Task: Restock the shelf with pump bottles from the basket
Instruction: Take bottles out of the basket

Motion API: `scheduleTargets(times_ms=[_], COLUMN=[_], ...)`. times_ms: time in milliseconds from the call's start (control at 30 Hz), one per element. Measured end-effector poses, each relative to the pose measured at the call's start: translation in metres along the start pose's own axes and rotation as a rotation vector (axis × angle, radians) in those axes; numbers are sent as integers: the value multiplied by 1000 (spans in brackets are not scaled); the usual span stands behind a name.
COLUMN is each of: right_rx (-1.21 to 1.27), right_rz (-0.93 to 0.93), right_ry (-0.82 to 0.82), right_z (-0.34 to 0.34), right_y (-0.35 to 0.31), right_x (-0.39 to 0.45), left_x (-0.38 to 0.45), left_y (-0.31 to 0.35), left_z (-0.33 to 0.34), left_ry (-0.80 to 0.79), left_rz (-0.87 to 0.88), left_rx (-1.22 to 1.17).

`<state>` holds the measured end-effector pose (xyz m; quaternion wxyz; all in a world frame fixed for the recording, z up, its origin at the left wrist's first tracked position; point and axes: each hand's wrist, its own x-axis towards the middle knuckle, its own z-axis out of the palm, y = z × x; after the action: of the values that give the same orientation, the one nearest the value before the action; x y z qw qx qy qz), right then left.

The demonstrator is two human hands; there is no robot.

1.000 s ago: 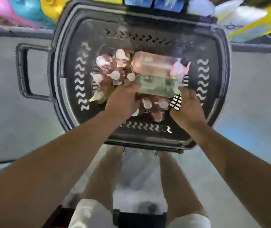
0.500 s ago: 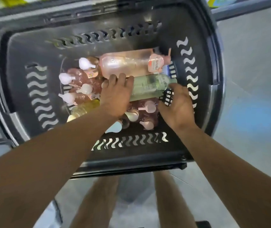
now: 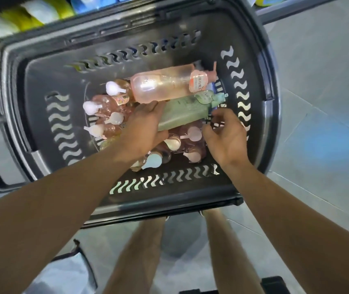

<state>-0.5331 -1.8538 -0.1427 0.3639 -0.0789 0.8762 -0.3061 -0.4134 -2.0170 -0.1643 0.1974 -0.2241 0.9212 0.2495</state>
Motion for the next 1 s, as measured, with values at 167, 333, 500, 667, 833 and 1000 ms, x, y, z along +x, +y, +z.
scheduleTargets(times_ms=[167,333,500,667,833,1000], right_rx=[753,971,715,721,774,785], right_rz=[493,562,423,386,369,372], right_ry=[-231,-101,-85,-133,-152,-144], right_z=[7,10,2,-2,-2,-1], right_y=[-42,-50,-29,-13,-4,-12], right_x=[-9,-9,5,20,30,30], left_x=[-38,-46,-4,75,111,109], left_y=[15,26,2,-18,-2,4], left_z=[-23,-31,-39,-23,-1,1], left_ry=[199,111,221,52,-40,-49], left_rz=[19,-15,-25,-22,-104,-203], left_rx=[-79,-147,-225,17,211,258])
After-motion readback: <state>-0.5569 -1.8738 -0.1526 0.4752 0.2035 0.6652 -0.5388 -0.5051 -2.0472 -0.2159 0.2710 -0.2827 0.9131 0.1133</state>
